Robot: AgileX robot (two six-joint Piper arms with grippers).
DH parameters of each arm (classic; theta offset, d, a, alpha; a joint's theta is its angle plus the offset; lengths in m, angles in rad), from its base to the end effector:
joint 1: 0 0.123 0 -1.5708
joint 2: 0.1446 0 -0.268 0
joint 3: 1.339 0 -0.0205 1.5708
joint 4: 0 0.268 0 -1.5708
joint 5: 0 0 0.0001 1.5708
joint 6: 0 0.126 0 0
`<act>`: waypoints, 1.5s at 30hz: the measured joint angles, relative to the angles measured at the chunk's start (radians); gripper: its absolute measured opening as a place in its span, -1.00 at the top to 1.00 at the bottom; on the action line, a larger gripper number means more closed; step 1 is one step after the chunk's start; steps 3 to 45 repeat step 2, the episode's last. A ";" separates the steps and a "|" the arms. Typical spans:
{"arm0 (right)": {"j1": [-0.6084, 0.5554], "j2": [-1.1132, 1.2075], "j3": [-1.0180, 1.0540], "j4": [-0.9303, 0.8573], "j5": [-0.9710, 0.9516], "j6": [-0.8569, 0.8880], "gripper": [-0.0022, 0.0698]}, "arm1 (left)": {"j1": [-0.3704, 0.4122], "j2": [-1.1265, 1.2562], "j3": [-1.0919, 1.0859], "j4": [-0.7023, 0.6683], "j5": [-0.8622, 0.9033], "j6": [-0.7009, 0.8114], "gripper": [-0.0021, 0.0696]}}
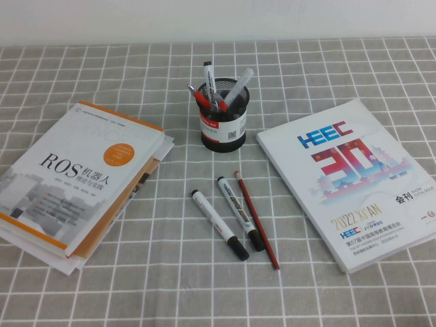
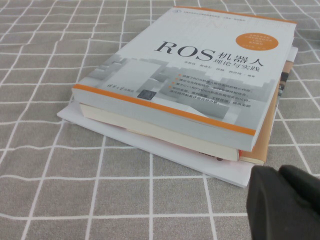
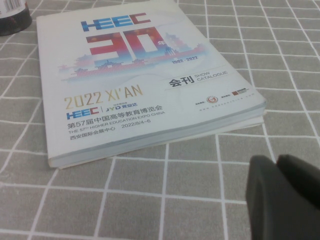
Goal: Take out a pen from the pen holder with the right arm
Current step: 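Take a marker out of the pen holder and lay it on the table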
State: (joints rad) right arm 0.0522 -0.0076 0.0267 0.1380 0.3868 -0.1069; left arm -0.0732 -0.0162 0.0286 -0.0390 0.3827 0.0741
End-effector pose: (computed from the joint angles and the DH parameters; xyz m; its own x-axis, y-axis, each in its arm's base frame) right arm 0.1196 0.0128 0.1592 -0.3118 0.0047 -0.9501 -0.0948 0.9948 0.0361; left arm 0.1195 -0.0106 0.1595 -0.2985 0.0599 -0.9525 0.0984 0.9946 0.0317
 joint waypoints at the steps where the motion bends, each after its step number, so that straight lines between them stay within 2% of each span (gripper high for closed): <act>1: 0.000 0.000 0.000 0.000 0.000 0.000 0.97 | 0.000 0.000 0.000 0.000 0.000 0.000 0.95; 45: 0.000 0.000 0.000 0.000 0.000 0.000 0.97 | 0.000 0.000 0.000 0.000 0.000 0.000 0.95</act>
